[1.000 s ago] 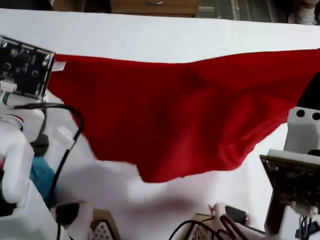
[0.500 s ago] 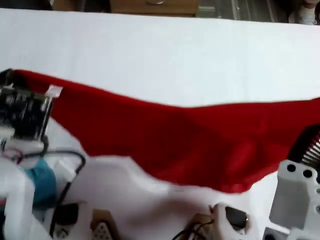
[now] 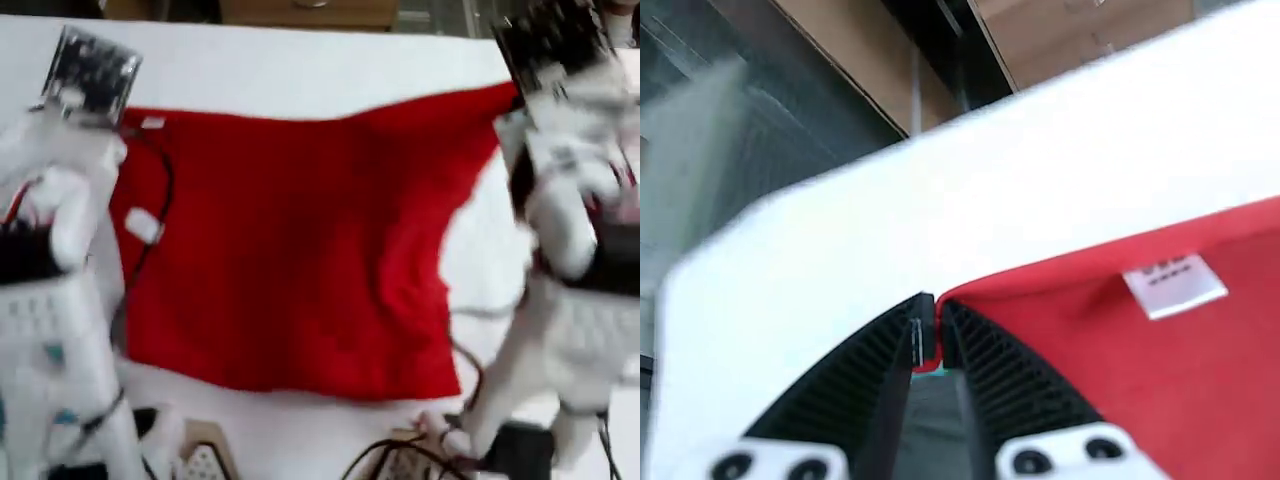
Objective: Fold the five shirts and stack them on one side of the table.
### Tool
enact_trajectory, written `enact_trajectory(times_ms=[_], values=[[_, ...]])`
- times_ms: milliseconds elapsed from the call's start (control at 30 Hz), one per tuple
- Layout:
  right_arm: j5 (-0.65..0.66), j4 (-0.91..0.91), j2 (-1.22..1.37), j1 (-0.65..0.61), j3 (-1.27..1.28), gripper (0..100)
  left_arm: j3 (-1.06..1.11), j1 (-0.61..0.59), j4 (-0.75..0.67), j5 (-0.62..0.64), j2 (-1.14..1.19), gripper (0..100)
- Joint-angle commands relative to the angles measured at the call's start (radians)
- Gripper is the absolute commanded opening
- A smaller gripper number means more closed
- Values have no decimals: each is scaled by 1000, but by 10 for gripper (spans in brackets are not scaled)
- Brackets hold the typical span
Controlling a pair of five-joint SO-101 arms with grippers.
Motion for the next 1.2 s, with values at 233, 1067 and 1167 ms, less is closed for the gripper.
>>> enact_trajectory(times_ms=[233, 1067, 1167], values=[[-6, -222, 331, -4, -43, 20, -526, 43, 146, -11, 574, 22], [38, 295, 59, -91, 394, 20, -305, -23, 637, -189, 485, 22], [40, 216, -102, -91, 614, 20, -136, -21, 635, -210, 353, 23]])
